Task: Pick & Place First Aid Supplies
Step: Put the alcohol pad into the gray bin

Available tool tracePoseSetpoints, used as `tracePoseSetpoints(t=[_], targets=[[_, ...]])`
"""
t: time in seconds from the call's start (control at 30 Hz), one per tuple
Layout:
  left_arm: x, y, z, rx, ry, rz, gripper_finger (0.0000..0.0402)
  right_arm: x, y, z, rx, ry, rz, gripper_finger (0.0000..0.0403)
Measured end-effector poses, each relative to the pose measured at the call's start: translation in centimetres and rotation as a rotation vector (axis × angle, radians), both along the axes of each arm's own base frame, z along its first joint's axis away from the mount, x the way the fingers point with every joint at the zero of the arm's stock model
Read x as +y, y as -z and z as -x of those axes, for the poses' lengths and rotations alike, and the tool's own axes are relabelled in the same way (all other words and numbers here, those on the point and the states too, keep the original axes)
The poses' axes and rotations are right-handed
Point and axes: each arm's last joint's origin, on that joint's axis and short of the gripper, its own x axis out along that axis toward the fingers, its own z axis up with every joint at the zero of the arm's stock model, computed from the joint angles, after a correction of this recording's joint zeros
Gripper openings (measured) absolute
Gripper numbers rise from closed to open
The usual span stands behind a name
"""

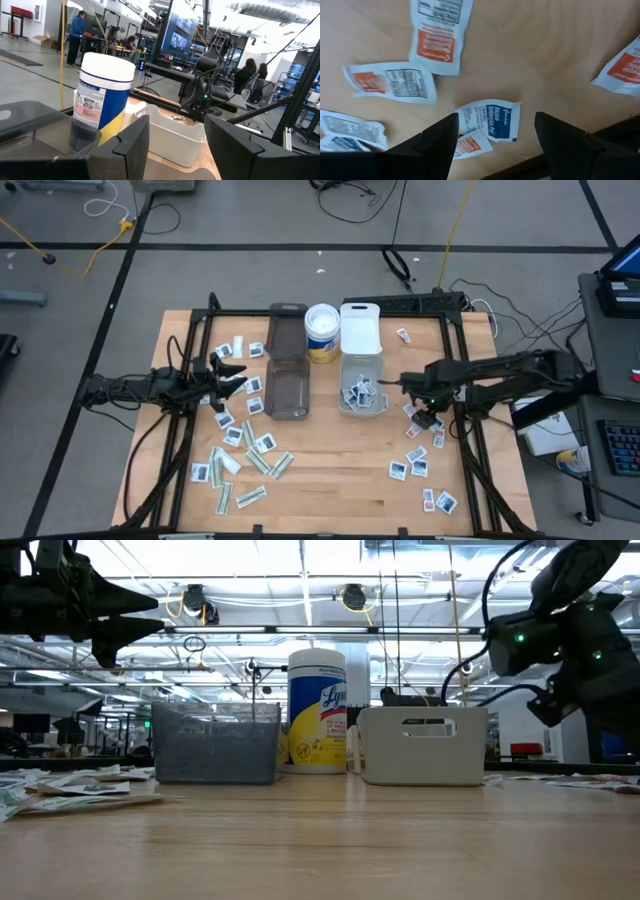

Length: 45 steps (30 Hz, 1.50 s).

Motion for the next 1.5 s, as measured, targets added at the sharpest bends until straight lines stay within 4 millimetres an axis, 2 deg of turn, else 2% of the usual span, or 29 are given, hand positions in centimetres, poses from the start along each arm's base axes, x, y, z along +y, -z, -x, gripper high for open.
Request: tracePoseSetpoints(t=[0.23,0.37,0.5,0.83,1.2,1.5], targets=[[0.0,0.0,0.0,0.000,0.000,0.000,0.0196,0.0,1.0,-0.4,0.054,-0.038,-0.046,0.0253],[0.0,0.0,0.0,0.000,0.000,0.000,0.0196,0.0,1.5,-0.6,0.067,-0.044,-0.064,0.0230],[0.0,0.0,0.0,0.000,0.000,0.000,0.0196,0.0,1.6,-0.7,0.074,-0.037,-0.073,0.0178],[0.0,0.0,0.0,0.000,0.000,0.000,0.0196,0.0,1.6,-0.7,0.073,-0.035,-0.073,0.0010],[0.0,0.0,0.0,-0.001,0.000,0.000,0.0196,0.0,1.3,-0.4,0.083,-0.043,-0.052,0.0001],[0.0,0.0,0.0,0.000,0.000,0.000,0.0196,-0.2,-1.3,-0.2,0.069,-0.029,-0.049,0.0000]])
